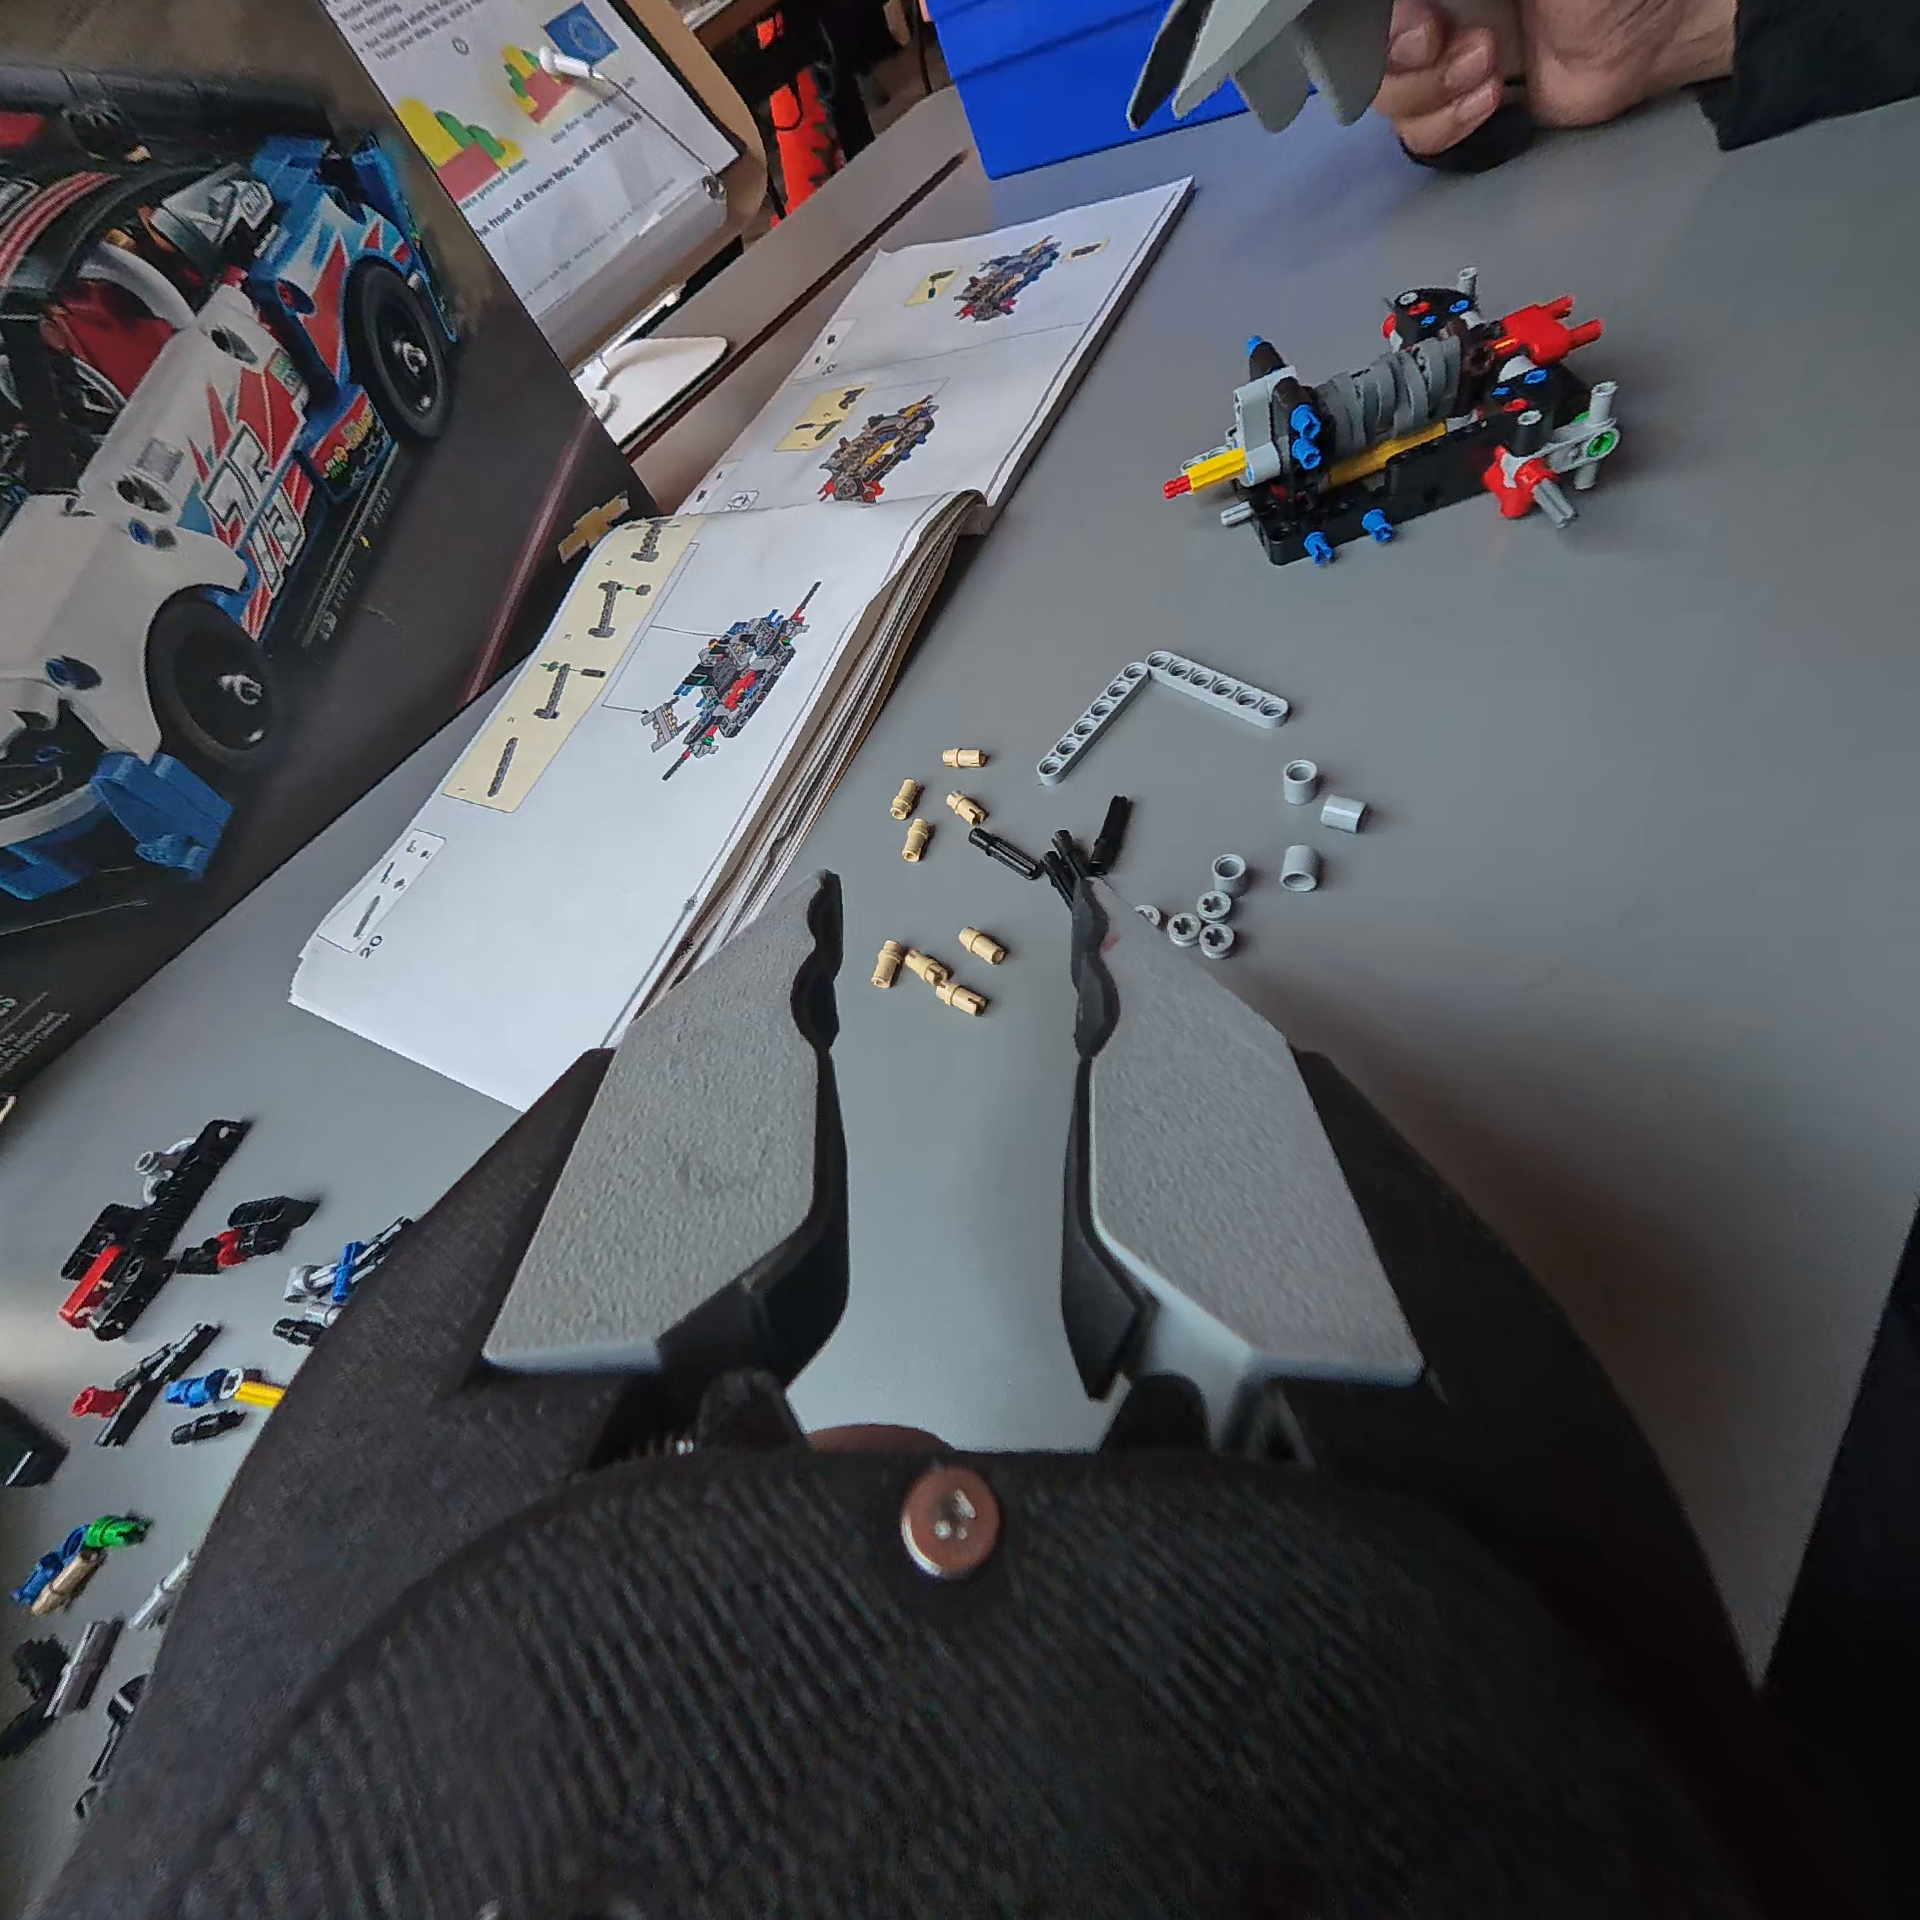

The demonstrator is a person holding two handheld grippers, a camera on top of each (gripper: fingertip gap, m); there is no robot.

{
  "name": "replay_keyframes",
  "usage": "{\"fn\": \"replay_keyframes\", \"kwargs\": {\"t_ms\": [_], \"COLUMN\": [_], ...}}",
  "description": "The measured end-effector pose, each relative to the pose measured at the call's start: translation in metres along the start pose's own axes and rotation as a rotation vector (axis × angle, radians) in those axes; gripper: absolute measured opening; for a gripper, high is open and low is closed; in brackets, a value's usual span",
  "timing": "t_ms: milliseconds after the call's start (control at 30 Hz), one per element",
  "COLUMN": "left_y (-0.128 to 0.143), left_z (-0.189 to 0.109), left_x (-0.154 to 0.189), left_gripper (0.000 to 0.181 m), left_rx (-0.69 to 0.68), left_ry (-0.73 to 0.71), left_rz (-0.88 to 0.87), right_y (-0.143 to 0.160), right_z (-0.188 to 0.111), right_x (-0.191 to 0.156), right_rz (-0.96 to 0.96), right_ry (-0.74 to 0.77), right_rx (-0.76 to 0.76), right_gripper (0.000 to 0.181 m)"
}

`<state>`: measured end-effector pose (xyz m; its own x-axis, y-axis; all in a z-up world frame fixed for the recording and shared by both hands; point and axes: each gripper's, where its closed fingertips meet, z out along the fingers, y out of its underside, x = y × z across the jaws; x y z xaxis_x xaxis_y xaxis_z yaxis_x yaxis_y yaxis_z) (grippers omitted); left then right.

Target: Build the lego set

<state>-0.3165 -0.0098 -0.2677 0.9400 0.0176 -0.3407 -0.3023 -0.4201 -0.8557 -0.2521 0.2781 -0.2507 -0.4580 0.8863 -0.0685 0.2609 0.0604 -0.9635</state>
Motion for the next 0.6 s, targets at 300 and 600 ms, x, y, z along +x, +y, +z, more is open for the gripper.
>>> {"fn": "replay_keyframes", "kwargs": {"t_ms": [300, 600], "left_y": [0.0001, -0.0002], "left_z": [0.0000, -0.0008], "left_x": [-0.0022, -0.0049], "left_gripper": [0.042, 0.043], "left_rx": [-0.001, 0.005], "left_ry": [-0.010, -0.005], "left_rz": [-0.007, -0.039], "right_y": [0.0017, 0.0031], "right_z": [0.0018, 0.0031], "right_x": [-0.0001, -0.0005], "right_rz": [-0.014, -0.022], "right_ry": [0.011, 0.015], "right_rx": [-0.015, -0.026], "right_gripper": [0.020, 0.020]}}
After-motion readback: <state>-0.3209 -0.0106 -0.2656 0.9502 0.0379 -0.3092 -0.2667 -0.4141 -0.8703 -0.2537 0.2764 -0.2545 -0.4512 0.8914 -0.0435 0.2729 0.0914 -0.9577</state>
